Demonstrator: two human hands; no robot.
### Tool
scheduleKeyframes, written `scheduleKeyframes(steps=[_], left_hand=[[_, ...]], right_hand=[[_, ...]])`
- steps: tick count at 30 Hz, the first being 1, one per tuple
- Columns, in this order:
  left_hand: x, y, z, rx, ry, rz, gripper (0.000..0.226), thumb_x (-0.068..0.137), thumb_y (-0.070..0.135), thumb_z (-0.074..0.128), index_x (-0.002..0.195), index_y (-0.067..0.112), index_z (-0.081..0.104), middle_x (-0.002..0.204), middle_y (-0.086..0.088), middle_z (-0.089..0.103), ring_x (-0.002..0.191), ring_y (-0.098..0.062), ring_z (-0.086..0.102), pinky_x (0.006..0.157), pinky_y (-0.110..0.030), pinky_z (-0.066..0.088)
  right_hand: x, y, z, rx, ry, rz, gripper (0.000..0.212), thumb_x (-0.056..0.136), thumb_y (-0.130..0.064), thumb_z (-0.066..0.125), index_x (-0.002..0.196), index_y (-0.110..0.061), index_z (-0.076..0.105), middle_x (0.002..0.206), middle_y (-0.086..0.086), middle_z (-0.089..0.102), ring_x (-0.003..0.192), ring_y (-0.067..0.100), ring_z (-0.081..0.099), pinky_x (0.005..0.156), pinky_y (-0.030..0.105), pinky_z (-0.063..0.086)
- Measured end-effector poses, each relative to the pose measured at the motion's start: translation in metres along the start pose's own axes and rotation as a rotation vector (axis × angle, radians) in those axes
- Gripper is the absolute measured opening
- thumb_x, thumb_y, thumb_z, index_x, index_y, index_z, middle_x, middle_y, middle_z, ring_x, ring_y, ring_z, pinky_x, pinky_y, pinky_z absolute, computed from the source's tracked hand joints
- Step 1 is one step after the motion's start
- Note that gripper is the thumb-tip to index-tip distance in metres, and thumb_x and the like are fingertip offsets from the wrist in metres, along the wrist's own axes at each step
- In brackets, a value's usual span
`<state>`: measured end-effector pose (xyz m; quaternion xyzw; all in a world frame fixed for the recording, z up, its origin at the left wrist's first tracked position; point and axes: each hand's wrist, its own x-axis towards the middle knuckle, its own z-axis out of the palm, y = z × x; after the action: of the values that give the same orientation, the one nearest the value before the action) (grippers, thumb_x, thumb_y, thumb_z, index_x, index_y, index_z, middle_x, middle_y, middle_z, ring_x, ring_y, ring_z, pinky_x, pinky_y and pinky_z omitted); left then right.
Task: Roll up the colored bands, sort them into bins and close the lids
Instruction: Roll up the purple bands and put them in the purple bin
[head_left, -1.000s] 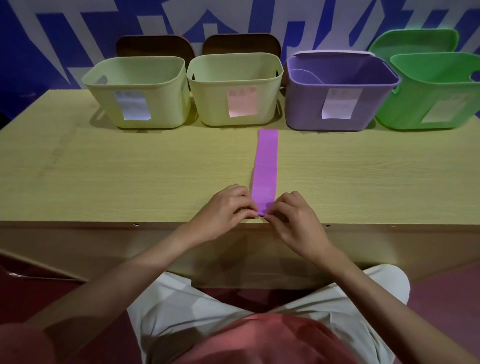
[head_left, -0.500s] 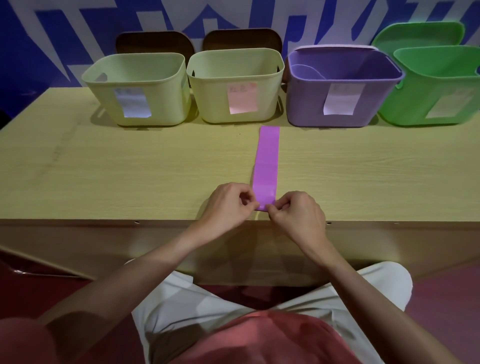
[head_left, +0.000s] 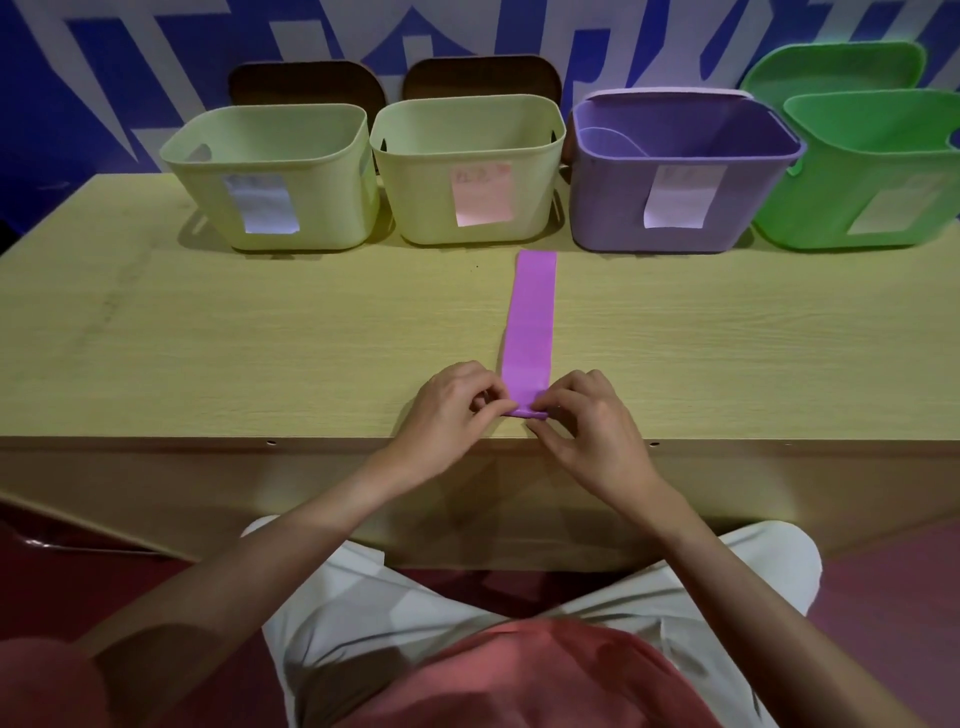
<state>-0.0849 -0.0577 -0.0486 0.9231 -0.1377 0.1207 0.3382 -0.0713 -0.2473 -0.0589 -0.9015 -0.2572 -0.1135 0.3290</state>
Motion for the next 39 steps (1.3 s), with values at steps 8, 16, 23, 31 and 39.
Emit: scheduleKeyframes(steps=[8, 16, 23, 31, 39], left_hand=[[0.001, -0.012, -0.006, 0.095, -0.041, 0.171, 0.014, 0.086, 0.021, 0.07, 0.096, 0.011, 0.07, 0.091, 0.0, 0.061, 0.086, -0.014, 0.054, 0.075, -0.032, 0.047], [0.005, -0.013, -0.002, 0.145, -0.011, 0.194, 0.013, 0.091, 0.016, 0.064, 0.099, 0.01, 0.072, 0.091, -0.001, 0.061, 0.087, -0.017, 0.052, 0.075, -0.031, 0.046], [0.007, -0.012, 0.004, 0.146, 0.026, 0.147, 0.01, 0.089, 0.014, 0.066, 0.095, 0.009, 0.072, 0.086, -0.002, 0.056, 0.084, -0.015, 0.051, 0.073, -0.028, 0.044], [0.007, -0.01, 0.0, 0.205, 0.009, 0.2, 0.009, 0.091, 0.018, 0.063, 0.091, 0.009, 0.062, 0.087, -0.001, 0.055, 0.082, -0.016, 0.048, 0.07, -0.031, 0.044], [0.009, -0.01, 0.003, 0.232, 0.016, 0.193, 0.012, 0.089, 0.018, 0.067, 0.092, 0.007, 0.066, 0.092, -0.002, 0.056, 0.087, -0.014, 0.05, 0.074, -0.027, 0.045]], right_hand=[[0.006, 0.004, -0.001, 0.028, -0.044, 0.004, 0.01, 0.087, -0.017, 0.069, 0.095, -0.012, 0.071, 0.087, -0.002, 0.056, 0.088, 0.017, 0.047, 0.07, 0.037, 0.046], [0.006, 0.001, 0.004, 0.003, 0.013, 0.001, 0.011, 0.093, -0.021, 0.06, 0.096, -0.01, 0.061, 0.087, 0.002, 0.055, 0.084, 0.022, 0.052, 0.065, 0.042, 0.048], [0.011, 0.009, 0.0, -0.028, -0.004, -0.037, 0.013, 0.084, -0.017, 0.072, 0.093, -0.01, 0.067, 0.089, 0.0, 0.053, 0.086, 0.017, 0.051, 0.062, 0.035, 0.048], [0.018, 0.013, -0.002, -0.034, -0.029, -0.056, 0.013, 0.089, -0.019, 0.068, 0.096, -0.01, 0.074, 0.088, 0.003, 0.058, 0.087, 0.021, 0.055, 0.065, 0.038, 0.049], [0.016, 0.009, 0.001, -0.044, -0.008, -0.06, 0.019, 0.094, -0.025, 0.061, 0.105, -0.01, 0.064, 0.089, 0.003, 0.056, 0.081, 0.021, 0.056, 0.059, 0.035, 0.048]])
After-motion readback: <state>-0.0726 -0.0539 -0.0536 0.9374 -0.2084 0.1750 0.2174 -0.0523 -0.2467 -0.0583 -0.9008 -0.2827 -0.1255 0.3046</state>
